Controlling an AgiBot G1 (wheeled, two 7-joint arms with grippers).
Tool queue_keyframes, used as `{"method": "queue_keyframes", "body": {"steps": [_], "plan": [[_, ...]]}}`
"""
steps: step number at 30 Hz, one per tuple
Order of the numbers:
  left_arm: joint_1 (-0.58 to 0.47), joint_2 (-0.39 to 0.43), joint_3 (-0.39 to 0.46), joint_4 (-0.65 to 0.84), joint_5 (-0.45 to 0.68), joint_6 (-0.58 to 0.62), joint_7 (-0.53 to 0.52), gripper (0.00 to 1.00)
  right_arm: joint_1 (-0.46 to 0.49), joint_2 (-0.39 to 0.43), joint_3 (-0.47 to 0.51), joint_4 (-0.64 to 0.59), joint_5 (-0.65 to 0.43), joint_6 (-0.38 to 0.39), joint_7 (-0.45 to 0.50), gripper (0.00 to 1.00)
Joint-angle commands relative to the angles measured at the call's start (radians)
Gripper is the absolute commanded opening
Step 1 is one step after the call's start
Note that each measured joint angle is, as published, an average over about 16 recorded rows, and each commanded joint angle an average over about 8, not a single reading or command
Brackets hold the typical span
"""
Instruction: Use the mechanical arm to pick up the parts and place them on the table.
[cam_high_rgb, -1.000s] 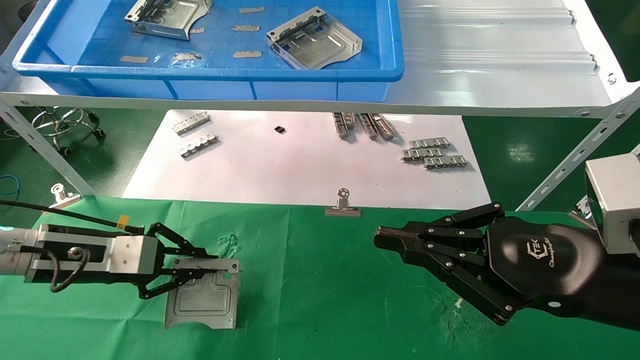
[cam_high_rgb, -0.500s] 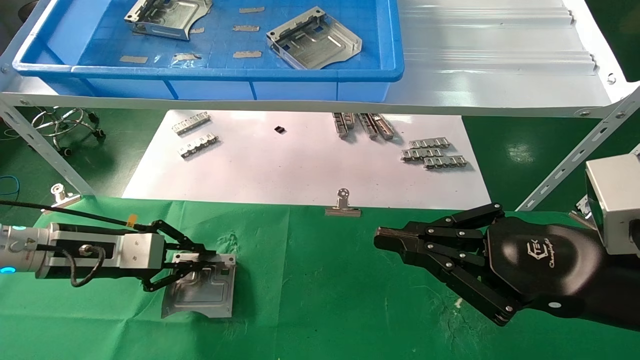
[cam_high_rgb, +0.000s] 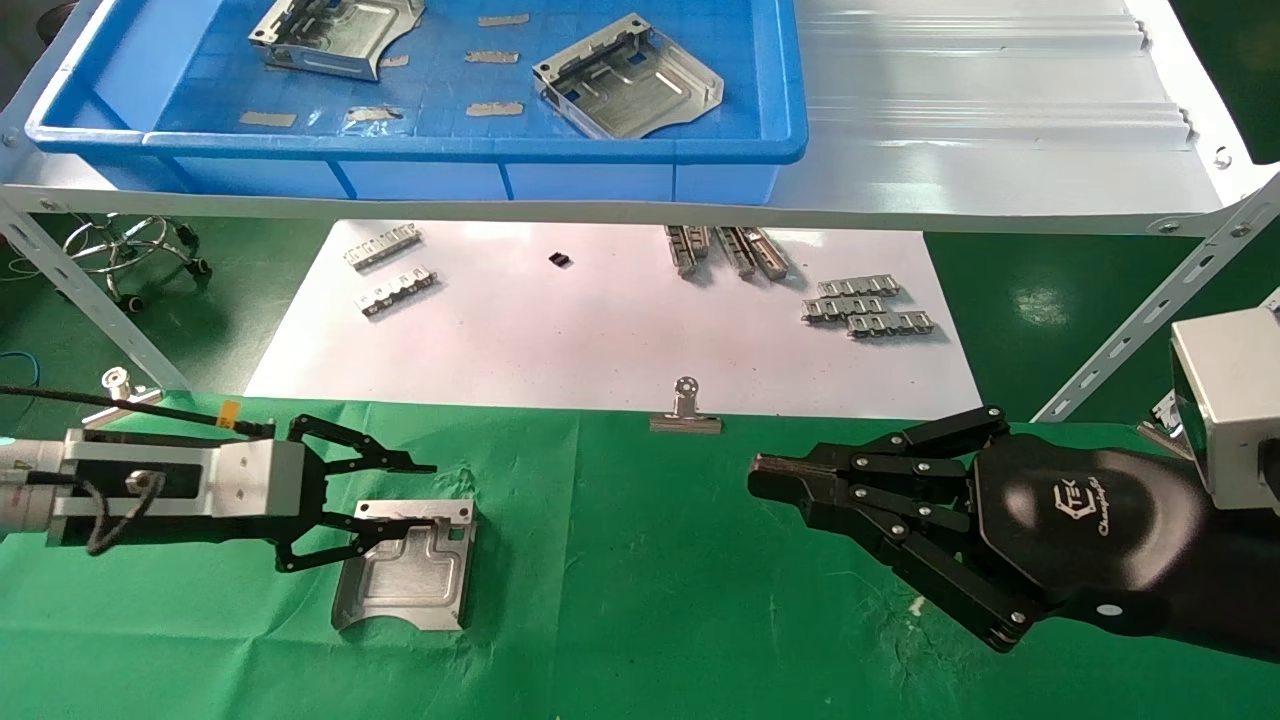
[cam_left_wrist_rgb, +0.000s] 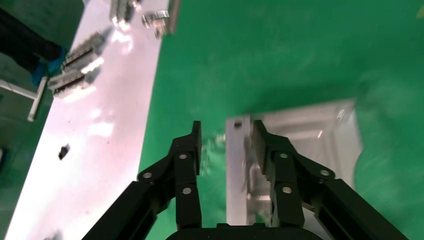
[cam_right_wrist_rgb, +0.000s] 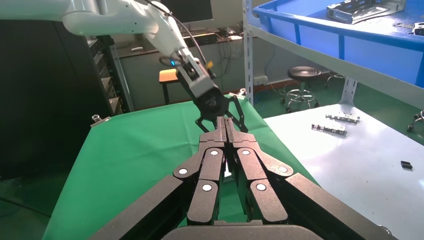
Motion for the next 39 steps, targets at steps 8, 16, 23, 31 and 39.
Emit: {"method": "queue_keyframes", "body": {"steps": [8,16,23,31,39], "plan": [[0.03,-0.025,-0.045,-0.05,-0.052,0.06,-0.151,1.0,0.0,0.0,0.0,0.0,0.0,0.0,0.0,0.99],[0.108,-0.062,-0.132,-0.193,-0.091,0.044,-0.263,1.0,0.0,0.0,0.0,0.0,0.0,0.0,0.0,1.0],[0.178,-0.097,-0.206,-0.326,-0.128,0.031,-0.369,1.0,0.0,0.0,0.0,0.0,0.0,0.0,0.0,1.0],[0.258,-0.136,-0.291,-0.478,-0.17,0.016,-0.49,1.0,0.0,0.0,0.0,0.0,0.0,0.0,0.0,1.0],[0.338,-0.175,-0.376,-0.631,-0.212,0.001,-0.612,1.0,0.0,0.0,0.0,0.0,0.0,0.0,0.0,1.0]]}}
